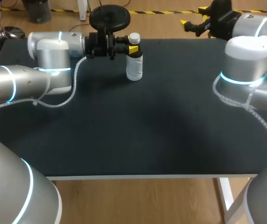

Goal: Unscrew the bottle cap

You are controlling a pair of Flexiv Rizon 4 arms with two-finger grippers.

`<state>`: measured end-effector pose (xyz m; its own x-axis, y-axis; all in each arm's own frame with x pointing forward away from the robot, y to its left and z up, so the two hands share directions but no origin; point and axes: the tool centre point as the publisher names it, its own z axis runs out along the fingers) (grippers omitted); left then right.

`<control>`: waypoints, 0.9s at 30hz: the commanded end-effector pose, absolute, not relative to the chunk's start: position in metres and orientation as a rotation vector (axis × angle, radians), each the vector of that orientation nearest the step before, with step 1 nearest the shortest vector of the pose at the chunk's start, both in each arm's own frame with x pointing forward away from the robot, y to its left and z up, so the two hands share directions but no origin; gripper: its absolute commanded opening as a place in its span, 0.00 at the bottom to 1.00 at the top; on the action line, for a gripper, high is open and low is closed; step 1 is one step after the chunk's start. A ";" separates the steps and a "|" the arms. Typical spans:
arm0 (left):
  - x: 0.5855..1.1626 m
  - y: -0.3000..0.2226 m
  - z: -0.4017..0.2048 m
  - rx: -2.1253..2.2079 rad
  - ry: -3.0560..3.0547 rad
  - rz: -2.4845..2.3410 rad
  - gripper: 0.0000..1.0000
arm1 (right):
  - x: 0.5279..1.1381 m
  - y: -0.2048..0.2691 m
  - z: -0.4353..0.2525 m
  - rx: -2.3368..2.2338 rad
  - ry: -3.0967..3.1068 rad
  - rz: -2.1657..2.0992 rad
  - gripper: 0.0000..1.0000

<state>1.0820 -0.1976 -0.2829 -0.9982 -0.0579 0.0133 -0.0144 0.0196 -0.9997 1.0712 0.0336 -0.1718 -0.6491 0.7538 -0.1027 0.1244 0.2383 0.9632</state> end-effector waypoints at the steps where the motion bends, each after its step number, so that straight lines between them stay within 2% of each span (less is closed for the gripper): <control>1: 1.081 -0.198 -0.283 -0.081 2.217 -2.174 0.00 | 1.063 0.058 -0.187 0.832 1.814 1.438 1.00; 20: 1.081 -0.198 -0.283 -0.081 2.217 -2.174 0.00 | 1.056 0.155 -0.218 0.842 1.790 1.554 1.00; 27: 1.081 -0.198 -0.283 -0.081 2.217 -2.174 0.00 | 1.062 0.177 -0.230 0.842 1.801 1.607 1.00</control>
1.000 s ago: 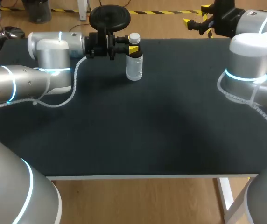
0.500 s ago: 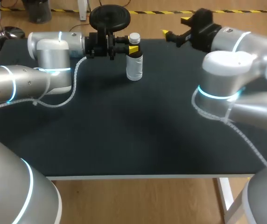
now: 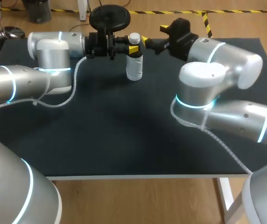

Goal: Unscrew the bottle cap

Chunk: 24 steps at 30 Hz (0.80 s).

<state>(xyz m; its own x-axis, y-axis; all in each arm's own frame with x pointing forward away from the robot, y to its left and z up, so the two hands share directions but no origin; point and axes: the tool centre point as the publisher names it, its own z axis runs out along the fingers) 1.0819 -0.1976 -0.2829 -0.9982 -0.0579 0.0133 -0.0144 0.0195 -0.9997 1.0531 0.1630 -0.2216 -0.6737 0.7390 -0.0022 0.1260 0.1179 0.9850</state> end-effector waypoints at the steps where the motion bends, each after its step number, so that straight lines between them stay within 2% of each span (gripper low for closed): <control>1: 1.081 -0.198 -0.283 -0.081 2.217 -2.174 0.00 | 1.063 0.180 -0.231 0.839 1.802 1.620 1.00; 14: 1.081 -0.198 -0.283 -0.081 2.217 -2.174 0.00 | 1.076 0.208 -0.243 0.828 1.813 1.686 1.00; 24: 1.081 -0.198 -0.283 -0.081 2.217 -2.174 0.00 | 1.080 0.213 -0.248 0.834 1.823 1.699 1.00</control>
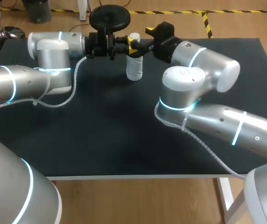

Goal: Unscrew the bottle cap

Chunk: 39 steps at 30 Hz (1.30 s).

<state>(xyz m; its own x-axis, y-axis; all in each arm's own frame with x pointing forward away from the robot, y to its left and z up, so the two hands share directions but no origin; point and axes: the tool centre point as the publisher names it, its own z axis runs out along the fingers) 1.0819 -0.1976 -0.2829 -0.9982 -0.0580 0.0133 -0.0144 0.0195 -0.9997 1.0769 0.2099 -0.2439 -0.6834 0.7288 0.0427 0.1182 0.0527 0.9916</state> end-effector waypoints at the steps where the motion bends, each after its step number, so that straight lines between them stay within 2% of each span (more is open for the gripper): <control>1: 1.081 -0.198 -0.283 -0.081 2.217 -2.174 0.00 | 1.081 0.214 -0.249 0.834 1.824 1.700 1.00; 27: 1.081 -0.198 -0.283 -0.081 2.217 -2.174 0.00 | 1.094 0.225 -0.251 0.808 1.846 1.725 1.00; 28: 1.081 -0.198 -0.283 -0.081 2.217 -2.174 0.00 | 1.094 0.225 -0.251 0.806 1.846 1.726 0.76; 29: 1.081 -0.198 -0.283 -0.081 2.217 -2.174 0.00 | 1.094 0.225 -0.251 0.805 1.846 1.728 0.65; 31: 1.081 -0.198 -0.283 -0.081 2.217 -2.174 0.00 | 1.094 0.225 -0.251 0.803 1.846 1.730 0.50; 34: 1.081 -0.198 -0.283 -0.081 2.217 -2.174 0.00 | 1.094 0.226 -0.252 0.802 1.847 1.733 0.40; 38: 1.081 -0.198 -0.283 -0.081 2.217 -2.174 0.00 | 1.095 0.226 -0.252 0.799 1.848 1.734 0.38; 39: 1.081 -0.198 -0.283 -0.081 2.217 -2.174 0.00 | 1.095 0.226 -0.252 0.798 1.849 1.734 0.35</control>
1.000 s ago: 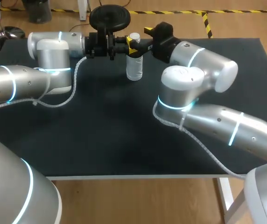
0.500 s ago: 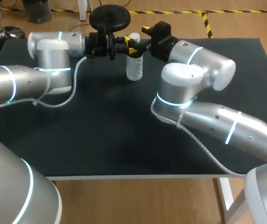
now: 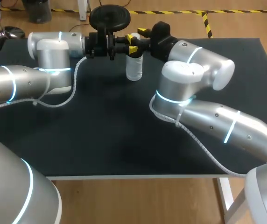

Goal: Unscrew the bottle cap

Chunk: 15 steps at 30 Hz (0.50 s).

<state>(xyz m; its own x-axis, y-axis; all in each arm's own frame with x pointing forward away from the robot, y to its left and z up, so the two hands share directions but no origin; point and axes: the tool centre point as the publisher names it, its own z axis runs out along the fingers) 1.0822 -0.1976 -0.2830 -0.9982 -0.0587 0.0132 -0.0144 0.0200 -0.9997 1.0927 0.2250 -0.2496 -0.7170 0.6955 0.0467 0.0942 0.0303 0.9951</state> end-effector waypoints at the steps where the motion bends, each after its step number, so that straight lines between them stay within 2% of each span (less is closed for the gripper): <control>1: 1.081 -0.198 -0.283 -0.081 2.217 -2.174 0.00 | 1.096 0.226 -0.252 0.798 1.850 1.734 0.31; 4: 1.081 -0.198 -0.283 -0.081 2.217 -2.174 0.00 | 1.097 0.227 -0.253 0.799 1.850 1.737 0.26; 6: 1.081 -0.198 -0.283 -0.081 2.217 -2.174 0.00 | 1.098 0.227 -0.254 0.798 1.849 1.742 0.14; 7: 1.081 -0.198 -0.283 -0.081 2.217 -2.174 0.00 | 1.098 0.228 -0.254 0.797 1.848 1.746 0.04; 8: 1.081 -0.198 -0.283 -0.081 2.217 -2.174 0.00 | 1.098 0.228 -0.254 0.794 1.849 1.749 0.00; 15: 1.081 -0.198 -0.283 -0.081 2.217 -2.174 0.00 | 1.096 0.229 -0.254 0.755 1.861 1.810 0.00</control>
